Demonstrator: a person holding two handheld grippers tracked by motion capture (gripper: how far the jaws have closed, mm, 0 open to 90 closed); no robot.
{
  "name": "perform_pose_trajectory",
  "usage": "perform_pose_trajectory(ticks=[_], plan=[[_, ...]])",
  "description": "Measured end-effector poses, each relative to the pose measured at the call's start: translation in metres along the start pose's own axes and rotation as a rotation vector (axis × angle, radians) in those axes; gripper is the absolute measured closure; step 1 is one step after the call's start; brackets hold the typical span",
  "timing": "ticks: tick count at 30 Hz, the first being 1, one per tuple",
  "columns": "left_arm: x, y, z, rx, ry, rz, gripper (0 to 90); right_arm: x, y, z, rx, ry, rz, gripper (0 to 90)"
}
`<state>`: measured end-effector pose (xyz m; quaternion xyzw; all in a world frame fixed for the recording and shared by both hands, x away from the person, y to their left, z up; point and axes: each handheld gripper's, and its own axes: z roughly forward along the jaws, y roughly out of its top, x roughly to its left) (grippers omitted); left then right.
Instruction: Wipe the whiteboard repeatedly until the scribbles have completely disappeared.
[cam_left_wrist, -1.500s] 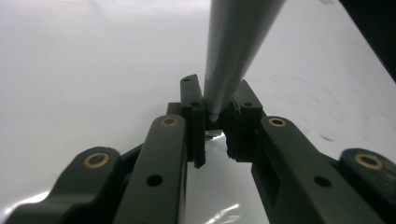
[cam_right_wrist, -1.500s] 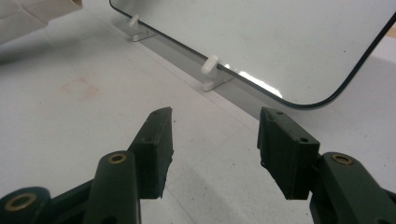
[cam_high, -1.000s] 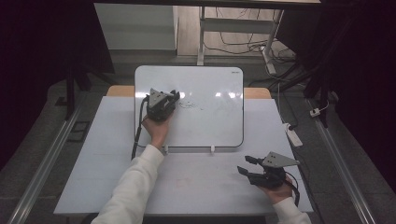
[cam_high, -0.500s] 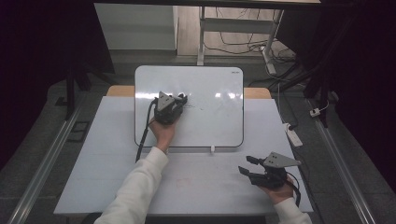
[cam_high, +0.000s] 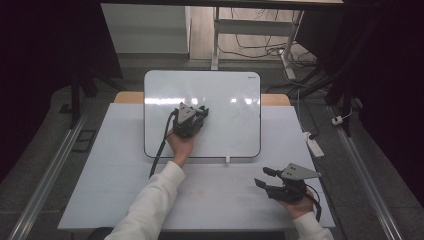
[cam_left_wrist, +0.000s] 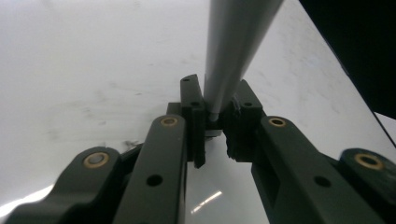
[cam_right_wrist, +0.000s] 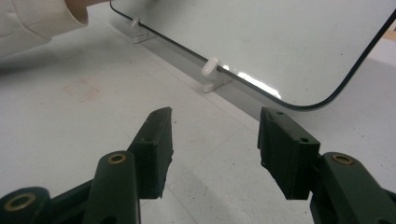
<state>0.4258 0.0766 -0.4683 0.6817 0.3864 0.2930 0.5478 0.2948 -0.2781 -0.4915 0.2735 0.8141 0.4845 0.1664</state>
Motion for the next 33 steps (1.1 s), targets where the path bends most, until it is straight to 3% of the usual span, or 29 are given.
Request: perform_pose_trajectory(ticks=[3,5,6,7,8,9,10,12,13,16,17,18,21,25,26,27,28,32,33], plan=[[-0.019,-0.003,0.009,0.01,-0.034,0.033,78.3,0.003,0.002,0.002,0.002,0.003,-0.01,45.0],[-0.022,-0.004,0.009,0.012,-0.026,0.06,78.3,0.003,0.003,0.004,0.005,0.006,-0.011,44.9],[-0.008,-0.003,0.002,0.006,-0.012,0.033,78.3,0.003,0.002,0.005,0.006,0.007,-0.009,44.9],[-0.008,-0.003,0.002,0.006,-0.012,0.033,78.3,0.003,0.002,0.006,0.009,0.008,-0.009,44.9],[0.002,-0.003,-0.004,-0.001,0.013,0.022,78.3,0.003,0.002,0.006,0.009,0.008,-0.009,44.9],[0.025,-0.004,-0.019,-0.016,0.05,-0.004,78.3,0.003,0.001,0.006,0.013,0.01,-0.011,44.9],[0.025,-0.004,-0.019,-0.016,0.05,-0.004,78.3,0.003,0.001,0.006,0.013,0.01,-0.011,44.9],[0.043,-0.006,-0.032,-0.025,0.085,-0.022,78.3,0.003,0.001,0.005,0.01,0.01,-0.009,44.9],[0.051,-0.008,-0.037,-0.037,0.084,-0.056,78.3,0.002,0.001,0.005,0.008,0.009,-0.007,44.9],[0.044,-0.009,-0.034,-0.036,0.082,-0.047,78.3,0.004,0.002,0.006,0.009,0.009,-0.01,44.9],[0.027,-0.011,-0.024,-0.028,0.037,-0.028,78.3,0.005,0.002,0.007,0.011,0.009,-0.013,44.9],[0.027,-0.011,-0.024,-0.028,0.037,-0.028,78.3,0.006,0.003,0.008,0.013,0.01,-0.016,44.9],[0.001,-0.013,-0.011,-0.007,0.004,0.024,78.3,0.006,0.003,0.009,0.015,0.012,-0.016,44.8],[0.014,-0.011,-0.02,-0.004,0.033,0.026,78.3,0.004,0.002,0.008,0.012,0.011,-0.014,44.8],[0.034,-0.011,-0.031,-0.013,0.061,-0.015,78.3,0.004,0.001,0.007,0.012,0.011,-0.013,44.8],[0.034,-0.011,-0.031,-0.013,0.061,-0.015,78.3,0.003,0.001,0.007,0.01,0.011,-0.01,44.9],[0.043,-0.011,-0.036,-0.019,0.071,-0.037,78.3,0.003,0.001,0.007,0.01,0.011,-0.01,44.8],[0.033,-0.01,-0.03,-0.018,0.062,-0.03,78.3,0.005,0.003,0.007,0.007,0.01,-0.017,44.8],[0.014,-0.01,-0.016,-0.015,0.019,-0.014,78.3,0.006,0.004,0.007,0.008,0.01,-0.018,44.8]])
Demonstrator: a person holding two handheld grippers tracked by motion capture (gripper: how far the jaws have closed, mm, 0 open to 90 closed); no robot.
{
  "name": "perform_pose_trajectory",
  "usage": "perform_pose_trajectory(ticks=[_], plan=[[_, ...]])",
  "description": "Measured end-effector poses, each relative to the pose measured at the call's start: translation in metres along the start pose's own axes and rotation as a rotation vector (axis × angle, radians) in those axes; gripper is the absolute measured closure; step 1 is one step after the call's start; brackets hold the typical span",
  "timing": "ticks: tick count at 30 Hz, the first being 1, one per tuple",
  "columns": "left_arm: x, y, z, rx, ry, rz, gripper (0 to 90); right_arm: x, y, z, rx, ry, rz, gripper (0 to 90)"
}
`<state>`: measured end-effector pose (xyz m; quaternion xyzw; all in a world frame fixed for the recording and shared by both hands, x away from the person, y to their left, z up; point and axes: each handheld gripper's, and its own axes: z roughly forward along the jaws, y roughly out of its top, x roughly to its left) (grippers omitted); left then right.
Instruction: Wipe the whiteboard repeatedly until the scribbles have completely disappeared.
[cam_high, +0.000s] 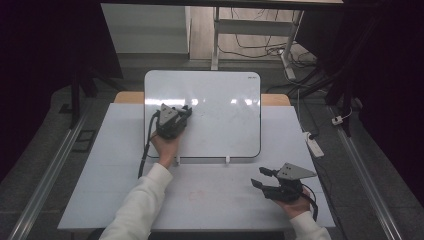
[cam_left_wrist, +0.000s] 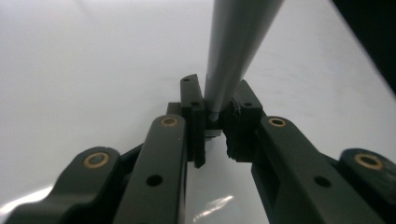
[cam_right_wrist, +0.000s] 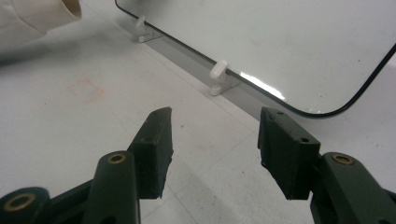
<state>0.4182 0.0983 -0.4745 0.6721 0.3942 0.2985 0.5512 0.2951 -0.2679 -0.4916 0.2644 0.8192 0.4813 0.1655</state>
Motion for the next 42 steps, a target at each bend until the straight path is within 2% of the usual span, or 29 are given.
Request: perform_pose_trajectory(ticks=[1,2,4,6,7,8,9,11,12,14,15,20,21,22,24,25,26,30,31,33,34,36,39,41,42], plan=[[-0.01,0.0,0.007,0.006,-0.022,0.013,78.3,0.0,0.0,0.0,0.001,-0.002,0.0,44.8],[-0.01,0.0,0.007,0.006,-0.022,0.013,78.3,0.0,0.0,0.0,0.002,-0.003,0.0,44.8],[-0.028,0.002,0.018,0.019,-0.042,0.049,78.3,0.0,0.0,0.0,-0.001,-0.004,0.001,44.8],[-0.028,0.004,0.019,0.021,-0.04,0.051,78.3,-0.001,0.0,-0.002,-0.003,-0.004,0.005,44.7],[-0.022,0.006,0.018,0.021,-0.042,0.048,78.3,-0.002,-0.001,-0.003,-0.006,-0.006,0.008,44.8],[-0.016,0.009,0.016,0.021,-0.022,0.05,78.3,-0.003,-0.001,-0.004,-0.007,-0.007,0.008,44.7],[0.001,0.015,0.011,0.009,0.008,0.019,78.3,-0.003,-0.002,-0.005,-0.009,-0.009,0.009,44.7],[0.017,0.022,0.007,0.002,0.041,-0.01,78.3,-0.004,-0.002,-0.008,-0.017,-0.014,0.009,44.7],[0.022,0.026,0.007,0.004,0.044,-0.016,78.3,-0.005,-0.002,-0.01,-0.022,-0.018,0.014,44.8],[0.022,0.029,0.009,0.01,0.048,-0.012,78.3,-0.005,-0.001,-0.01,-0.028,-0.019,0.018,44.7],[0.019,0.03,0.011,0.011,0.051,-0.002,78.3,-0.005,-0.001,-0.01,-0.029,-0.019,0.017,44.8],[-0.025,0.029,0.04,0.025,-0.048,0.027,78.3,-0.002,0.001,-0.006,-0.018,-0.011,0.007,44.6],[-0.025,0.029,0.04,0.025,-0.048,0.027,78.3,-0.001,0.001,-0.006,-0.018,-0.011,0.006,44.6],[-0.036,0.029,0.046,0.034,-0.07,0.037,78.3,-0.001,0.001,-0.006,-0.018,-0.013,0.003,44.6],[-0.048,0.027,0.05,0.056,-0.092,0.066,78.3,-0.002,0.0,-0.007,-0.021,-0.015,0.007,44.6],[-0.048,0.027,0.05,0.056,-0.092,0.066,78.3,-0.003,0.0,-0.007,-0.022,-0.014,0.011,44.6],[-0.044,0.028,0.046,0.076,-0.103,0.058,78.3,-0.004,0.0,-0.008,-0.024,-0.014,0.014,44.6],[-0.035,0.028,0.033,0.098,-0.107,0.061,78.3,-0.002,0.001,-0.01,-0.045,-0.035,0.003,44.7],[-0.028,0.026,0.022,0.119,-0.128,0.054,78.3,-0.001,0.002,-0.01,-0.051,-0.044,0.0,44.7],[-0.022,0.023,0.01,0.144,-0.159,0.042,78.3,0.0,0.005,-0.012,-0.064,-0.058,-0.004,44.6],[-0.022,0.023,0.01,0.144,-0.159,0.042,78.3,0.0,0.005,-0.012,-0.064,-0.058,-0.004,44.6],[-0.017,0.02,-0.002,0.168,-0.204,0.016,78.3,0.001,0.008,-0.012,-0.09,-0.073,-0.005,44.5],[-0.015,0.016,-0.017,0.193,-0.253,0.004,78.3,0.004,0.011,-0.011,-0.096,-0.076,-0.006,44.5],[-0.016,0.013,-0.036,0.212,-0.298,-0.005,78.2,0.006,0.012,-0.01,-0.098,-0.072,-0.012,44.5],[-0.016,0.013,-0.036,0.212,-0.298,-0.005,78.2,0.007,0.012,-0.009,-0.1,-0.071,-0.013,44.5]])
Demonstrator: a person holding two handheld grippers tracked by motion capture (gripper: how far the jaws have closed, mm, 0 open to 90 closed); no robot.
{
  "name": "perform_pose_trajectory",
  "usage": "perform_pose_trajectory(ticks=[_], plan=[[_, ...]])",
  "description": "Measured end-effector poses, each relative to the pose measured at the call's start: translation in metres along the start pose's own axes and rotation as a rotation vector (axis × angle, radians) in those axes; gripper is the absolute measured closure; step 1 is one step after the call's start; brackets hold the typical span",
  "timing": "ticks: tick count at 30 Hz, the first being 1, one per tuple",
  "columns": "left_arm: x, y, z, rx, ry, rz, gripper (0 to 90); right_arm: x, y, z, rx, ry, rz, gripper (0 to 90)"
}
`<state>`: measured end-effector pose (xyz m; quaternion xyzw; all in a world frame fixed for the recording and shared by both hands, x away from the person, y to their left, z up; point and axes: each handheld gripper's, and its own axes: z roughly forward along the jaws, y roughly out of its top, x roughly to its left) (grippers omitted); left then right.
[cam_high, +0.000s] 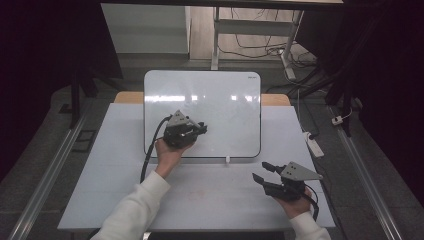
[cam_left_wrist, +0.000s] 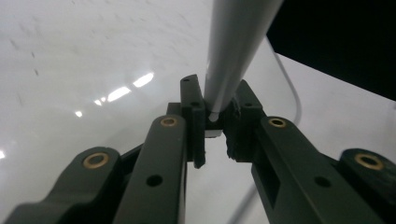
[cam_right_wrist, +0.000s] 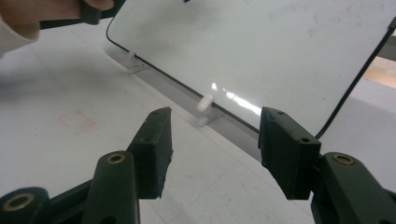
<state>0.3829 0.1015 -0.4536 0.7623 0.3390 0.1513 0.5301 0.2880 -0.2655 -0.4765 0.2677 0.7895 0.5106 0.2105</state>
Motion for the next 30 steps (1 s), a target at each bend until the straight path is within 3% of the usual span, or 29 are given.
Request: perform_pose_trajectory(ticks=[9,13,22,30], plan=[[-0.026,-0.022,-0.025,0.093,-0.113,0.004,78.2,0.013,0.01,0.0,-0.023,0.002,-0.022,44.5],[-0.038,-0.028,-0.024,0.141,-0.162,0.013,78.2,0.019,0.014,0.001,-0.027,0.003,-0.029,44.5],[-0.057,-0.041,-0.012,0.242,-0.251,0.031,78.1,0.052,0.038,0.021,-0.023,0.055,-0.061,44.5],[-0.06,-0.044,-0.007,0.267,-0.264,0.023,78.1,0.072,0.06,0.051,-0.016,0.081,-0.075,45.5]])
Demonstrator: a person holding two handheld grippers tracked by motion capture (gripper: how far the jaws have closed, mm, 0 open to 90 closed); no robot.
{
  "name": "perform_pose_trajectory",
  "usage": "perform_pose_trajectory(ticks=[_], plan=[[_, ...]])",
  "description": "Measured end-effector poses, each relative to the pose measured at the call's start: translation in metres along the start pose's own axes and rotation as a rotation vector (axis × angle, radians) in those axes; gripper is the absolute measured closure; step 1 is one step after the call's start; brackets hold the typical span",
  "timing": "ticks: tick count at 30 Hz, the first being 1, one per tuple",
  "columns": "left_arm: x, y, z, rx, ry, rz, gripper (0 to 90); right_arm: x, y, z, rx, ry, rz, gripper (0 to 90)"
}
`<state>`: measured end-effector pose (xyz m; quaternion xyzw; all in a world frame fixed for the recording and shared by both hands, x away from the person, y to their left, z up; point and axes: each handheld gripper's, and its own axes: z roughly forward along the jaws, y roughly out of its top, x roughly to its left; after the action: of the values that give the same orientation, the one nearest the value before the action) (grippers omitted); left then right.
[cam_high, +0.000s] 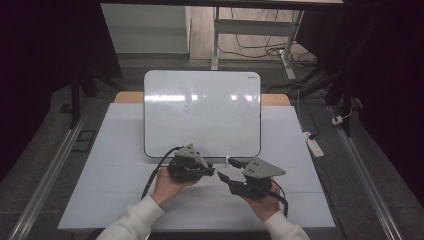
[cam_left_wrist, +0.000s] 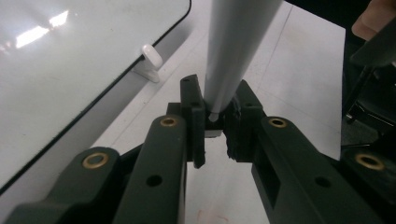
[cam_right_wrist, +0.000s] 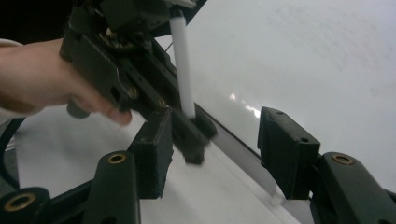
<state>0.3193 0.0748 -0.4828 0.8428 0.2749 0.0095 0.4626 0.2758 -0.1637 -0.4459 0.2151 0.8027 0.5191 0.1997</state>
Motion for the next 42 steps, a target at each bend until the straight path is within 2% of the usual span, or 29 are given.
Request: perform_pose_trajectory(ticks=[4,9,11,13,14,16,19,20,21,22,23,26,27,28,29,32,33,34,35,37,38,40,42], plan=[[-0.002,0.0,0.004,0.015,-0.005,0.003,78.1,0.006,0.008,0.017,0.008,0.017,0.005,47.7],[-0.003,0.0,0.006,0.022,-0.009,0.0,78.0,0.012,0.015,0.032,0.026,0.009,-0.001,56.2],[-0.005,0.0,0.008,0.025,-0.011,-0.002,78.1,0.016,0.018,0.042,0.041,0.004,-0.014,66.5],[-0.005,0.0,0.008,0.027,-0.01,0.0,78.0,0.022,0.019,0.046,0.056,-0.035,-0.047,78.0],[-0.005,0.0,0.008,0.027,-0.008,-0.003,78.0,0.023,0.02,0.047,0.056,-0.049,-0.055,79.7],[-0.005,0.001,0.008,0.025,-0.008,-0.006,77.9,0.024,0.022,0.047,0.067,-0.071,-0.053,80.5],[-0.007,0.001,0.007,0.004,0.013,0.003,76.2,0.025,0.024,0.045,0.067,-0.086,-0.056,80.8],[-0.008,0.001,0.006,0.001,0.029,0.008,71.6,0.024,0.025,0.044,0.06,-0.091,-0.056,80.9],[-0.008,0.001,0.006,0.001,0.029,0.008,62.9,0.022,0.026,0.042,0.052,-0.102,-0.056,80.9],[-0.01,0.001,0.004,-0.008,0.051,0.015,62.9,0.022,0.026,0.042,0.052,-0.102,-0.056,80.9],[-0.013,-0.001,0.0,-0.019,0.087,0.028,50.8,0.012,0.029,0.035,0.048,-0.129,-0.036,80.9],[-0.017,-0.007,-0.014,-0.045,0.137,0.04,40.2,-0.007,0.031,0.026,0.065,-0.187,-0.006,80.9],[-0.017,-0.007,-0.014,-0.045,0.137,0.04,38.2,-0.017,0.03,0.024,0.078,-0.207,0.017,80.9],[-0.02,-0.014,-0.025,-0.046,0.188,0.06,36.9,-0.027,0.03,0.022,0.091,-0.218,0.052,80.9],[-0.021,-0.019,-0.031,-0.043,0.21,0.07,36.1,-0.037,0.029,0.02,0.104,-0.232,0.086,80.9],[-0.021,-0.036,-0.048,-0.023,0.264,0.073,34.7,-0.064,0.026,0.02,0.14,-0.272,0.16,80.9],[-0.021,-0.036,-0.048,-0.023,0.264,0.073,34.5,-0.072,0.026,0.022,0.148,-0.285,0.175,80.9],[-0.019,-0.048,-0.06,-0.014,0.302,0.065,34.4,-0.079,0.025,0.023,0.158,-0.298,0.186,80.9],[-0.019,-0.048,-0.06,-0.014,0.302,0.065,34.0,-0.084,0.025,0.026,0.165,-0.305,0.199,80.9],[-0.015,-0.06,-0.071,-0.007,0.333,0.048,33.8,-0.093,0.025,0.032,0.186,-0.319,0.216,80.8],[-0.012,-0.066,-0.077,0.0,0.348,0.035,33.8,-0.093,0.025,0.032,0.186,-0.319,0.216,80.8],[-0.006,-0.08,-0.09,0.006,0.382,0.001,33.5,-0.108,0.025,0.044,0.226,-0.344,0.251,80.8],[-0.004,-0.083,-0.093,0.007,0.392,-0.007,33.6,-0.116,0.026,0.05,0.246,-0.362,0.271,80.8]])
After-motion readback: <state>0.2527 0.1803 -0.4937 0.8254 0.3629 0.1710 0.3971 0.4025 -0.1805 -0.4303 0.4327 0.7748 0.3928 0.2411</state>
